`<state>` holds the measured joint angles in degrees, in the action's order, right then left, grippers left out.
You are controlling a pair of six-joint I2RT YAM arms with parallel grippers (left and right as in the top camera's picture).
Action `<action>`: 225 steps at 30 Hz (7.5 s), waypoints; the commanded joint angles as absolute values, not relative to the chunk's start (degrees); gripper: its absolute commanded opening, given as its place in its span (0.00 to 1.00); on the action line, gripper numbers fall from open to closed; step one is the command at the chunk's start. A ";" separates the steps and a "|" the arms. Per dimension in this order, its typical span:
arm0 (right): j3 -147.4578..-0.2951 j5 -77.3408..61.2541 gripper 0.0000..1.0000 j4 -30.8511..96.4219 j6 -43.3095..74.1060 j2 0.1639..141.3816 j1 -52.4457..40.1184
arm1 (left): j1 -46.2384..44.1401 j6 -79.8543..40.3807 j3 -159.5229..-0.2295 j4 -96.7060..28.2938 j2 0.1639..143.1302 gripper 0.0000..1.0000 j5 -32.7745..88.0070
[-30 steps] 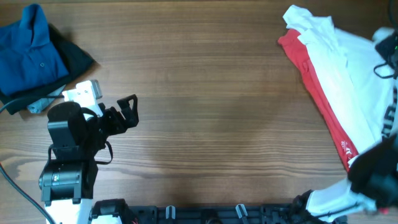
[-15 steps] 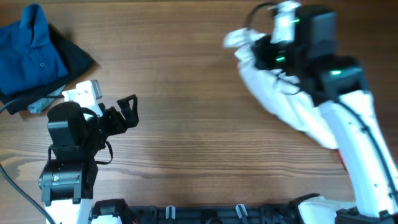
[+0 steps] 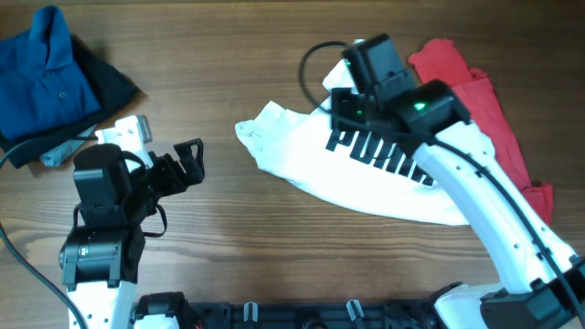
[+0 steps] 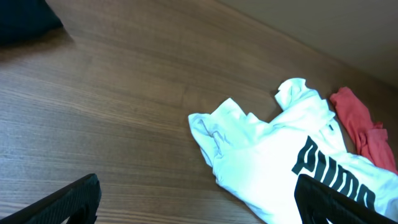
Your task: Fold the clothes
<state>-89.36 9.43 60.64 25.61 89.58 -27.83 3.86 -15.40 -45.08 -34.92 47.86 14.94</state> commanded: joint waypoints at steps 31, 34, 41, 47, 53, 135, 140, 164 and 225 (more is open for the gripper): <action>-89.54 12.80 0.72 75.90 31.66 86.43 -4.95 | -14.46 -24.95 -46.22 7.81 103.61 0.88 23.33; -89.54 12.78 0.72 75.75 31.73 86.43 -4.95 | -14.48 -24.93 -46.19 8.14 103.83 0.62 23.33; -89.54 12.80 0.72 75.99 31.97 86.43 -4.95 | -14.35 -24.91 -46.22 12.97 103.79 0.04 23.31; -89.54 12.82 0.72 75.92 32.99 86.43 -4.86 | -10.17 -24.88 -47.31 13.28 98.78 0.04 21.78; -89.56 12.80 0.73 75.83 32.95 86.43 -2.04 | 2.52 -24.93 -53.69 12.62 87.33 0.04 19.22; -87.57 -0.73 0.47 72.73 14.92 94.32 3.88 | -15.27 -16.69 -72.31 -61.73 97.21 1.00 1.43; -87.50 -1.76 0.04 67.81 13.02 101.45 4.08 | -19.20 -16.69 -69.47 -61.71 97.21 1.00 1.43; -87.50 -1.54 0.04 40.07 8.95 123.46 13.89 | -22.28 -16.71 -66.67 -58.96 97.21 1.00 1.41; -102.83 -3.33 0.12 62.26 15.40 110.63 12.43 | -32.10 -6.42 -66.63 -45.52 104.51 0.91 -5.89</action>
